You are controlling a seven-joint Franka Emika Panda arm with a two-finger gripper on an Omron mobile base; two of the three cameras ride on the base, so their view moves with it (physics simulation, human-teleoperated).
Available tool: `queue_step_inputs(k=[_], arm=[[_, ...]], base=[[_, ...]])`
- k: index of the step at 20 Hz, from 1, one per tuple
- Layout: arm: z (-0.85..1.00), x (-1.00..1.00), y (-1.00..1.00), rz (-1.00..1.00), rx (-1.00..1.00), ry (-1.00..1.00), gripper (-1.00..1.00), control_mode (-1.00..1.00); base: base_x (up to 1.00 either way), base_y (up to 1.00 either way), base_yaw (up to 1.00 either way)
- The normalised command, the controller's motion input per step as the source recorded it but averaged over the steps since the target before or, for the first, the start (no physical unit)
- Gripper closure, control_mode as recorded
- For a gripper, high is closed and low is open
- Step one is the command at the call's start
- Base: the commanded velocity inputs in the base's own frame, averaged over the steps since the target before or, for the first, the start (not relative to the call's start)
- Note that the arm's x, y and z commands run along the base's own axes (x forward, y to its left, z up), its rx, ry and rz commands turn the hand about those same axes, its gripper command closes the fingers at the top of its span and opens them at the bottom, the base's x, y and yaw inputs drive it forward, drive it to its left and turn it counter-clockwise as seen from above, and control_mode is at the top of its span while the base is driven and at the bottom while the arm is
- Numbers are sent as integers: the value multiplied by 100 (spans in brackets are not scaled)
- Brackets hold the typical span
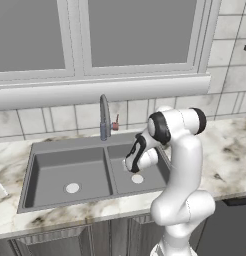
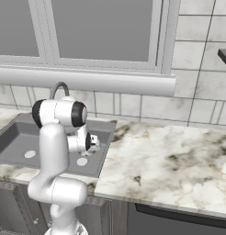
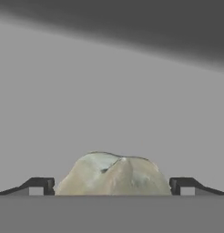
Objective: Turn on the sink faucet. Then move the garlic from the counter to the sink. Turn off the sink. Move the vegetable from the sink to the pot next to the stove. Finally move the pot to the rear left burner.
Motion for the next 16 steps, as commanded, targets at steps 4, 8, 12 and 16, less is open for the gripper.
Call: queue_step_inputs(k=[4,8,12,16], arm=[[-21,-1,0,0,0,0,-100,-100],[-19,-2,0,0,0,0,-100,-100],[-4,-16,-3,-2,0,-1,-100,-100],[0,-25,-6,-6,0,-1,-100,-100]], base=[[0,0,0],[0,0,0],[0,0,0],[0,0,0]])
